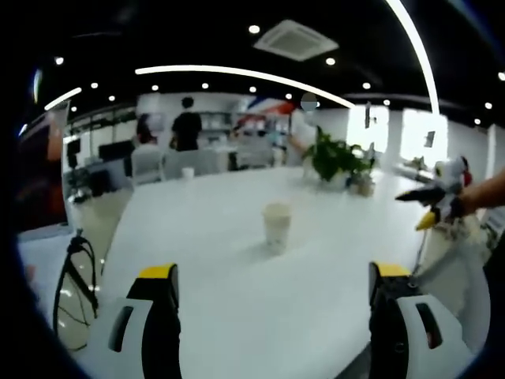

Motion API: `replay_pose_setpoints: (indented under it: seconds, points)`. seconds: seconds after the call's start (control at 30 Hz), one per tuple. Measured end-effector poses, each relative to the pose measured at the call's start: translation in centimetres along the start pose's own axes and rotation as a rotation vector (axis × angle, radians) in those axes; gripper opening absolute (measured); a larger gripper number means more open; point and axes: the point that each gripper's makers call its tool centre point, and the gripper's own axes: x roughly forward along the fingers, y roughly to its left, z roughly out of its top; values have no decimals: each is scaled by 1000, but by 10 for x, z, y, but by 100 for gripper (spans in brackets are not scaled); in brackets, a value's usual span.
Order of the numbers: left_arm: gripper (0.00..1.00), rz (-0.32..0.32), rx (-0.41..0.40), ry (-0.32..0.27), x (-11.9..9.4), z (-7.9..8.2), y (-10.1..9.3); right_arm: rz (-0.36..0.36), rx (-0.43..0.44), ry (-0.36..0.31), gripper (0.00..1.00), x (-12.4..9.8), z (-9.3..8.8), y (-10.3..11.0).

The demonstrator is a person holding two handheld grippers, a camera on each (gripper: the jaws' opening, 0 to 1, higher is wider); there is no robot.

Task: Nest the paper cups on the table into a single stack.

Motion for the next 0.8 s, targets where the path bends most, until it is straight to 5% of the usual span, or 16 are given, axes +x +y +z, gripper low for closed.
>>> replay_pose_setpoints:
  seconds: [0.4, 0.8]
  points:
    - [98, -9, -19, -4, -7, -9, 4, -23, 38, 12, 100, 10, -1, 2]
    - [98, -46, -15, 15, 11, -12, 10, -33, 29, 27, 100, 22, -2, 3]
